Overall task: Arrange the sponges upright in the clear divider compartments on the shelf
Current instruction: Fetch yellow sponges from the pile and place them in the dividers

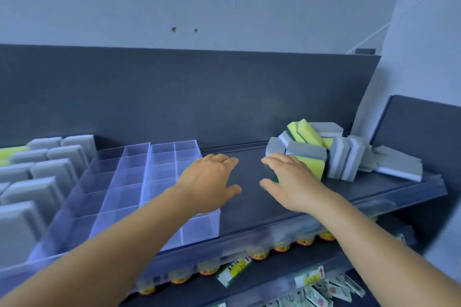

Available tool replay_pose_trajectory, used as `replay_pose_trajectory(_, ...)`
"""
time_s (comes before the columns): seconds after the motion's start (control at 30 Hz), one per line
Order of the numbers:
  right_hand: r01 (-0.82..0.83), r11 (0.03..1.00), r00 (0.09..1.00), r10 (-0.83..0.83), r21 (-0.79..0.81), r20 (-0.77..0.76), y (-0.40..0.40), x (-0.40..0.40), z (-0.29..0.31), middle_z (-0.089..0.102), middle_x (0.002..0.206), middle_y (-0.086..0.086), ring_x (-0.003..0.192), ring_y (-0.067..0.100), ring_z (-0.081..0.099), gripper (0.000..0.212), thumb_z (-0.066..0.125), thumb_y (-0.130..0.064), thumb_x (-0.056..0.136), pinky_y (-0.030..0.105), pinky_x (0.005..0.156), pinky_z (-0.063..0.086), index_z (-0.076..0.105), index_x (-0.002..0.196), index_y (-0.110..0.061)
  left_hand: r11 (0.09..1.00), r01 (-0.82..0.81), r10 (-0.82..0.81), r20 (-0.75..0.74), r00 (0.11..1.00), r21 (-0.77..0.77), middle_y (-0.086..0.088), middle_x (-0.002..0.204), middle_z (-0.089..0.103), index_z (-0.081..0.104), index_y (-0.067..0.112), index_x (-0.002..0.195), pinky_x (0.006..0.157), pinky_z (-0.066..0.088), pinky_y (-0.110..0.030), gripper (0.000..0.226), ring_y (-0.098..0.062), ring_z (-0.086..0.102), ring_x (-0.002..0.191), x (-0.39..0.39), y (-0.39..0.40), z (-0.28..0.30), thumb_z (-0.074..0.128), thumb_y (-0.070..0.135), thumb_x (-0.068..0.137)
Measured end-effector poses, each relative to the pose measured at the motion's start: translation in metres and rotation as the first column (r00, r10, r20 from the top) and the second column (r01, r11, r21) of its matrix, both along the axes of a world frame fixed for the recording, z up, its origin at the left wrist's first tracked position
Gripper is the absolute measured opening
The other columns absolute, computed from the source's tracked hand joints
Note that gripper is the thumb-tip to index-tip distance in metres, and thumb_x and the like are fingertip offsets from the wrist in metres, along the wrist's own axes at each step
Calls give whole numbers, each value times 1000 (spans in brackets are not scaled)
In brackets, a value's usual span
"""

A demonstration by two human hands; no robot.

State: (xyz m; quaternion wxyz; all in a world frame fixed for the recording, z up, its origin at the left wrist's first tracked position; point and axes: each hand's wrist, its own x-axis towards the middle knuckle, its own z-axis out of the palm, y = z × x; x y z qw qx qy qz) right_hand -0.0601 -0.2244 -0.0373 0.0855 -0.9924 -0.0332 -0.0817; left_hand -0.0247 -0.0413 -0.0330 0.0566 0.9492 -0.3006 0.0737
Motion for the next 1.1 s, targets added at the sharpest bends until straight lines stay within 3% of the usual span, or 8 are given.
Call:
replay_pose_trajectory(0.17,60,998,998,-60,25,-28,-67,14,-11,26,154,-5,141,18,23,54,42,-32,98,32,114,22,26,148,-22,997,62,-61,-24,998,39,1,153,32,22,22,150,114,25,-33,66,-20,29,140,16,-70,-14,48,46,94)
replay_pose_trajectory(0.43,69,998,996,-68,8,-65,-128,35,-36,21,155,-5,142,19,18,57,42,-29,99,31,115,18,20,150,-20,985,115,-92,-164,982,132,1,149,34,24,32,148,107,33,-40,54,-24,35,134,31,-139,-41,41,41,98)
replay_pose_trajectory(0.53,79,997,995,-79,7,-57,-133,43,-39,26,151,-1,138,22,22,56,42,-30,99,32,113,22,20,149,-18,989,74,-43,-226,973,129,1,145,36,32,33,144,102,40,-41,47,-26,38,130,38,-144,-48,36,44,98)
replay_pose_trajectory(0.63,120,993,992,-120,-13,-43,-130,50,-38,32,144,6,132,28,27,55,42,-32,98,34,110,27,23,147,-16,997,-32,49,-274,960,64,-4,132,43,45,27,131,87,44,-38,39,-30,52,112,46,-142,-46,33,44,99)
replay_pose_trajectory(0.77,141,990,988,-141,8,-59,-129,57,-38,33,134,5,123,25,36,49,51,-32,94,33,101,37,41,138,-15,989,-133,148,-284,947,69,-8,121,46,48,21,120,79,47,-36,36,-31,59,96,52,-137,-43,40,47,96)
replay_pose_trajectory(0.97,99,995,993,-101,-27,-65,-128,58,-48,44,136,0,124,24,36,55,58,-38,90,33,100,37,38,138,-22,978,-210,201,-313,928,5,-10,124,50,32,19,135,84,48,-39,65,-31,55,107,58,-134,-46,59,49,85)
replay_pose_trajectory(1.1,67,997,995,-69,-30,-72,-127,60,-49,49,132,3,120,27,43,52,60,-26,90,36,92,43,38,136,-20,981,-194,186,-350,918,14,-9,136,41,24,20,147,92,48,-39,87,-29,51,117,62,-131,-47,69,48,78)
